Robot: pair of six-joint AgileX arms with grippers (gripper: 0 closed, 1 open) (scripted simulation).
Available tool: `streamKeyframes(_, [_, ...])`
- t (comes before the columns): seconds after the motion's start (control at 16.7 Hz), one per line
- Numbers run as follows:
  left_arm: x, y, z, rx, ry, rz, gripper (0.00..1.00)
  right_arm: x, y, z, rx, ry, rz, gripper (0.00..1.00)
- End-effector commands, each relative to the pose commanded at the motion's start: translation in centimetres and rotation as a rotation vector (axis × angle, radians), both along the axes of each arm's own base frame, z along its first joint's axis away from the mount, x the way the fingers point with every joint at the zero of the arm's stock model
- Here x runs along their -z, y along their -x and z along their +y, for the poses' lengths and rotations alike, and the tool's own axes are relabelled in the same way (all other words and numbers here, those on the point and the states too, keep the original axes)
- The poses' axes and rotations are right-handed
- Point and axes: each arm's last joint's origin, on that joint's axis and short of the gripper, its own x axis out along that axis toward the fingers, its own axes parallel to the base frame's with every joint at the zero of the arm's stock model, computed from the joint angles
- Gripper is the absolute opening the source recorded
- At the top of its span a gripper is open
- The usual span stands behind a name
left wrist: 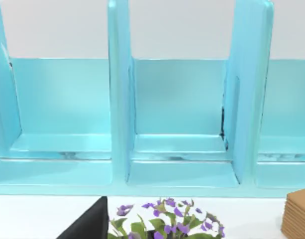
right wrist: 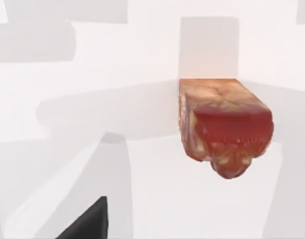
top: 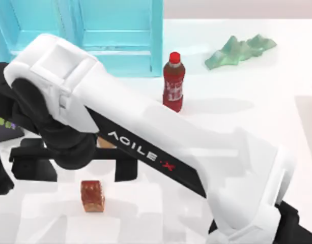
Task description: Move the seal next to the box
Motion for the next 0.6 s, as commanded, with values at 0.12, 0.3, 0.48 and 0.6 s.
streamKeyframes(0.12, [0.0, 0.0, 0.0, 0.000, 0.000, 0.000, 1.00, 0.0, 0.0, 0.0, 0.000, 0.000, 0.000, 1.00])
streamKeyframes(0.3, [0.0, 0.0, 0.0, 0.000, 0.000, 0.000, 1.00, 0.3, -0.3, 0.0, 0.002, 0.001, 0.001, 1.00])
streamKeyframes(0.48, [0.0, 0.0, 0.0, 0.000, 0.000, 0.000, 1.00, 2.4, -0.5, 0.5, 0.000, 0.010, 0.005, 1.00])
streamKeyframes(0.6, [0.0, 0.0, 0.0, 0.000, 0.000, 0.000, 1.00, 4.2, -0.6, 0.7, 0.000, 0.004, 0.002, 1.00])
